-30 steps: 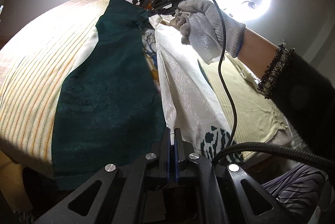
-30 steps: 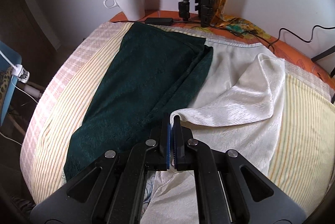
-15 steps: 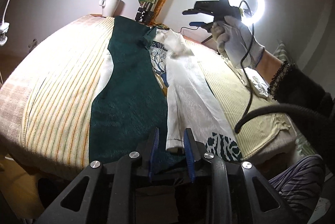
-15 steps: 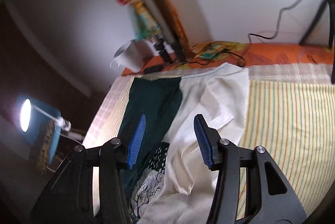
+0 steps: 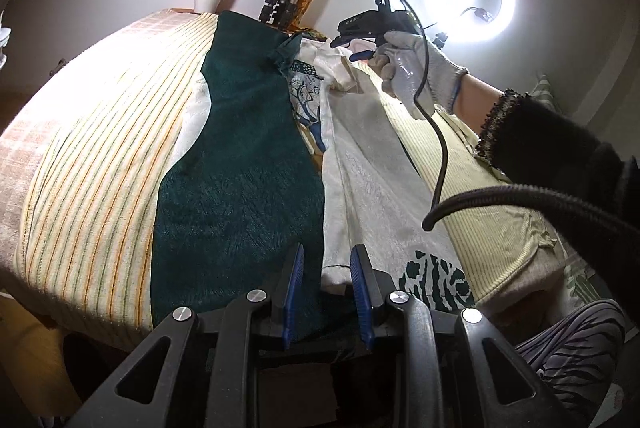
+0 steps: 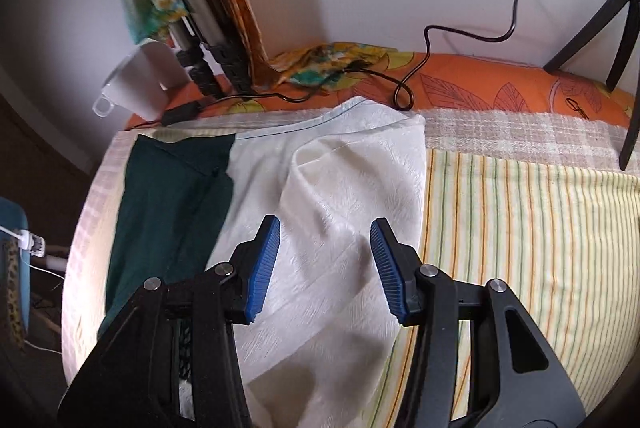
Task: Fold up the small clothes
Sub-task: 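Fold the white side over onto the green fold with both grippers, then open both grippers and release the folded side, then grasp the shirt hem with the right gripper while the left gripper grasps beside it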
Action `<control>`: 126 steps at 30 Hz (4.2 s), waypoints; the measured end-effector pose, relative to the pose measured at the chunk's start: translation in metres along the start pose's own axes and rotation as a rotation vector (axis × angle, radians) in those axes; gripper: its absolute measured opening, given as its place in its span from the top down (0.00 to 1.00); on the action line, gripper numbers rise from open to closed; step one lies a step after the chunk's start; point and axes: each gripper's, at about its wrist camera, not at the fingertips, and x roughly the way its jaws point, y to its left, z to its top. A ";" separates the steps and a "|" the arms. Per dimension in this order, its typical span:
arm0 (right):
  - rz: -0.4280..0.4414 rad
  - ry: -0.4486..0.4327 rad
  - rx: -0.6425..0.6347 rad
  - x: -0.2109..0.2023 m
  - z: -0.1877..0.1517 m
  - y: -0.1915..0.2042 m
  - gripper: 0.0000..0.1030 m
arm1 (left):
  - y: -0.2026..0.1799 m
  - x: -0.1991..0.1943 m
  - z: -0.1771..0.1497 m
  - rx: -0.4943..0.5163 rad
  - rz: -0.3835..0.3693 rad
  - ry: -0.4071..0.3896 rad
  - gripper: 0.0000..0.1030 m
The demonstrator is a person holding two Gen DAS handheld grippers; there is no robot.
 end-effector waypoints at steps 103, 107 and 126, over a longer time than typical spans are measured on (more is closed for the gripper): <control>0.375 0.263 -0.048 -0.161 -0.346 0.021 0.94 | -0.015 0.016 -0.002 -0.023 -0.045 0.040 1.00; 0.379 0.257 -0.055 -0.161 -0.345 0.026 0.95 | -0.015 0.012 0.000 -0.016 -0.009 0.018 0.58; 0.365 0.295 -0.185 -0.172 -0.344 0.033 0.96 | -0.009 0.007 -0.005 0.010 0.012 0.057 0.83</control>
